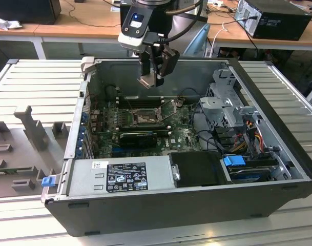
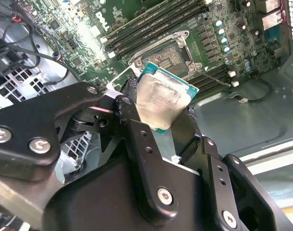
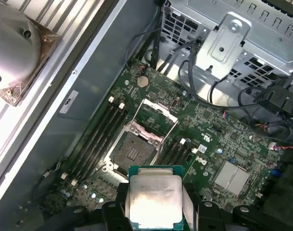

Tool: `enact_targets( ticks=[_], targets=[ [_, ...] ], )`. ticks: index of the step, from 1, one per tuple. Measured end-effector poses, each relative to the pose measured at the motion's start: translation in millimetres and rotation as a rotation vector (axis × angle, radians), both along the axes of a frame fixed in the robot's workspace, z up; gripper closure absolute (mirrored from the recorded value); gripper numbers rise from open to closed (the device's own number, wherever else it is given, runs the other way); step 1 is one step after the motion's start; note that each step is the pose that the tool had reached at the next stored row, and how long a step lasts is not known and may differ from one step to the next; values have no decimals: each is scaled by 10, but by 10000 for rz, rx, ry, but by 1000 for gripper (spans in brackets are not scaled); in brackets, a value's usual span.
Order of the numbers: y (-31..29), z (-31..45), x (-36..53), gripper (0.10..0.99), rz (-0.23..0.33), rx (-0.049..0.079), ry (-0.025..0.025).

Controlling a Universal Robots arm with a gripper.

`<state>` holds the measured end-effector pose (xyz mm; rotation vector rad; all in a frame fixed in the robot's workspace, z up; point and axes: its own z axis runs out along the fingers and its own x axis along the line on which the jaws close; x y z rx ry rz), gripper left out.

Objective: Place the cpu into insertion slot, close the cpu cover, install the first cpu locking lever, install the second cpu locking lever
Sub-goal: 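Place the cpu into insertion slot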

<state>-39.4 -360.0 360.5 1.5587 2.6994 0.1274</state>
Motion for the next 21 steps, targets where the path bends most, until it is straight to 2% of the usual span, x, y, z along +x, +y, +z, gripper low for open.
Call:
enact_targets(
  ticks=[6,21],
  targets=[
    [0,-3,0,561,-717,-1,0],
    [0,-3,0,561,-1606,0,0]
  ],
)
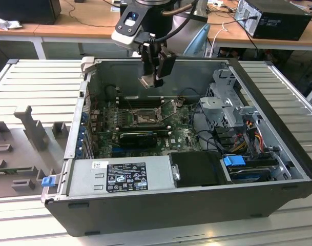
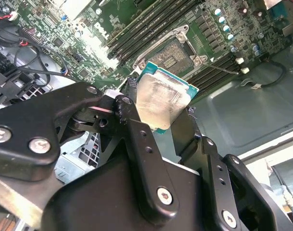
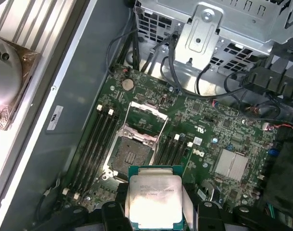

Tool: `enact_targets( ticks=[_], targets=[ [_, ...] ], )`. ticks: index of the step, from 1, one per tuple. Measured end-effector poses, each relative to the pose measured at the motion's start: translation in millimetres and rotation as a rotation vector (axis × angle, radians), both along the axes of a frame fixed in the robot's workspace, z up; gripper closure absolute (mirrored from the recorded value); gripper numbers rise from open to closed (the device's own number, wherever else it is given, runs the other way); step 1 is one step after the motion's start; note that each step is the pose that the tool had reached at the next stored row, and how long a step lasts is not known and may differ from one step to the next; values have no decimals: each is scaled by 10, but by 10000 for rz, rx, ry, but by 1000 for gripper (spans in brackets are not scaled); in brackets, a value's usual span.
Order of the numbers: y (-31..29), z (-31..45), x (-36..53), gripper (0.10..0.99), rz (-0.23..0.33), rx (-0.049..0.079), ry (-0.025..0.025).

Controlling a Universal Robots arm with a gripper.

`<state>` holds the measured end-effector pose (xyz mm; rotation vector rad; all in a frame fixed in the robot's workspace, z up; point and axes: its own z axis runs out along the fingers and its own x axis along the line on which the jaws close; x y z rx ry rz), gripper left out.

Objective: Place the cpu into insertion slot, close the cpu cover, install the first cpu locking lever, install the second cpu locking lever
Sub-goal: 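Place the cpu into insertion slot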

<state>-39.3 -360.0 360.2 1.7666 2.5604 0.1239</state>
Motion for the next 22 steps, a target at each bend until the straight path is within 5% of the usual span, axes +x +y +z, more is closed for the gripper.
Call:
enact_targets(
  ticks=[22],
  targets=[
    [6,-16,0,561,-1437,-51,23]
  ],
)
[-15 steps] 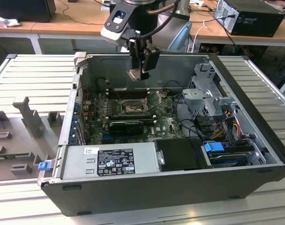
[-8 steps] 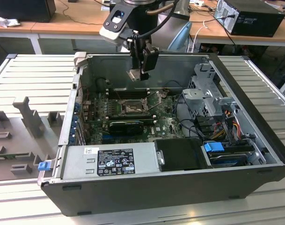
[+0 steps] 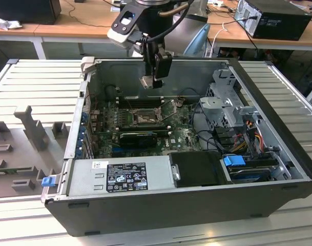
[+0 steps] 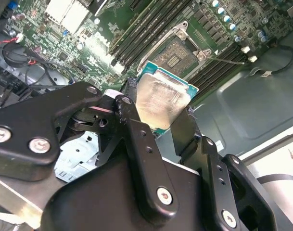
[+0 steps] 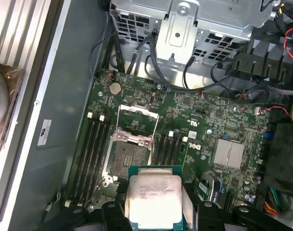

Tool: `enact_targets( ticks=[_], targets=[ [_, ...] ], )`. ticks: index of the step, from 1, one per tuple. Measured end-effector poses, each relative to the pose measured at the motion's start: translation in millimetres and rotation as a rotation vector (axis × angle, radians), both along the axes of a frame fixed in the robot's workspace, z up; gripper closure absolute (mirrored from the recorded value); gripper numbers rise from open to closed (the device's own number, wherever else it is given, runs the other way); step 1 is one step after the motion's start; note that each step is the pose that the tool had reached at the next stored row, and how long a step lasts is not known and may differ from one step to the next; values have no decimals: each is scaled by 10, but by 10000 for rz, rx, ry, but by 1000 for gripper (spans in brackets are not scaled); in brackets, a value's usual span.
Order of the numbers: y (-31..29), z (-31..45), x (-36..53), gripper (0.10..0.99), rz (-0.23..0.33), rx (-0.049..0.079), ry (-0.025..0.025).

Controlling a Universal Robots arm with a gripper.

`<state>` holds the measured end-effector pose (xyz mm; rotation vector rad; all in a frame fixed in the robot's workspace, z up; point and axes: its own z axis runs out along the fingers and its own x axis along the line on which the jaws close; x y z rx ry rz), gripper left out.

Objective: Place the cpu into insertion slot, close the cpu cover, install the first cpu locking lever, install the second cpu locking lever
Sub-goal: 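Place the cpu into insertion slot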

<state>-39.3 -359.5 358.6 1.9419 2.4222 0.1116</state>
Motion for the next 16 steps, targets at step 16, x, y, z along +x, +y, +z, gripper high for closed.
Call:
enact_targets(
  ticks=[16],
  targets=[
    [7,-185,2,561,-737,-109,168]
  ],
)
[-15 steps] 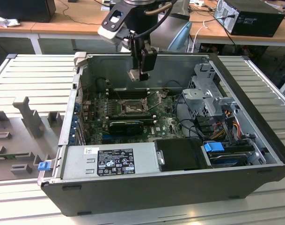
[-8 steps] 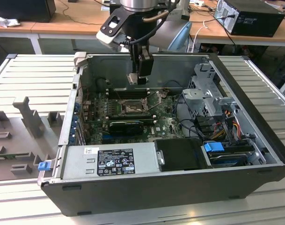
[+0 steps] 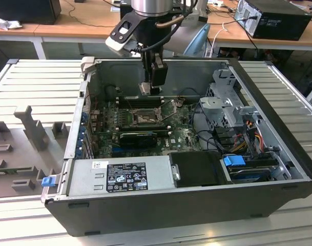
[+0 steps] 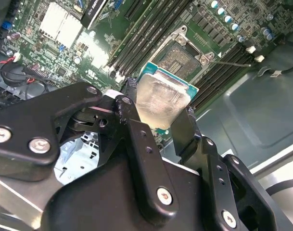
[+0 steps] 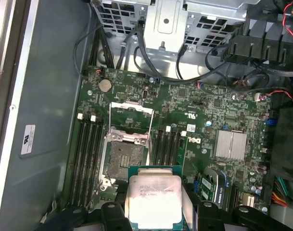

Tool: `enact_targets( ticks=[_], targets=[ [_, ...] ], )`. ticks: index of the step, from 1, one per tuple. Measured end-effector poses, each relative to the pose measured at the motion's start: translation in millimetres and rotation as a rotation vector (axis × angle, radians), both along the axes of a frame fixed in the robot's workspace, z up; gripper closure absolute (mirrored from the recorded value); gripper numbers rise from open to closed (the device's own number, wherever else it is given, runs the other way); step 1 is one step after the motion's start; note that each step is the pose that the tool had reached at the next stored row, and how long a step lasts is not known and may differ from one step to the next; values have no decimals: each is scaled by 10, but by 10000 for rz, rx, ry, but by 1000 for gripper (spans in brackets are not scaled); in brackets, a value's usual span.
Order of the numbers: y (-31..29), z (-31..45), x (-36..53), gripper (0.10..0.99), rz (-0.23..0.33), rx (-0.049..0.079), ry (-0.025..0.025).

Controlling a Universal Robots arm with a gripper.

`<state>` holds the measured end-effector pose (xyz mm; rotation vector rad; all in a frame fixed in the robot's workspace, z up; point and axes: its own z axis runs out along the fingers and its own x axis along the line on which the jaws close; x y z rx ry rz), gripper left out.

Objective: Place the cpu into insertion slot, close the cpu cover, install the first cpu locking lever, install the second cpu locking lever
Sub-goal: 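Place the cpu into insertion slot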

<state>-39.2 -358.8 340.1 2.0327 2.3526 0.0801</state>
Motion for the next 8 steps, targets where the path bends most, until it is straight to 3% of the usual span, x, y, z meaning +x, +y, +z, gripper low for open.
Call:
enact_targets(
  ticks=[4,8],
  targets=[
    [1,-20,0,561,-281,-1,0],
    [1,-59,0,561,-971,1,0]
  ],
)
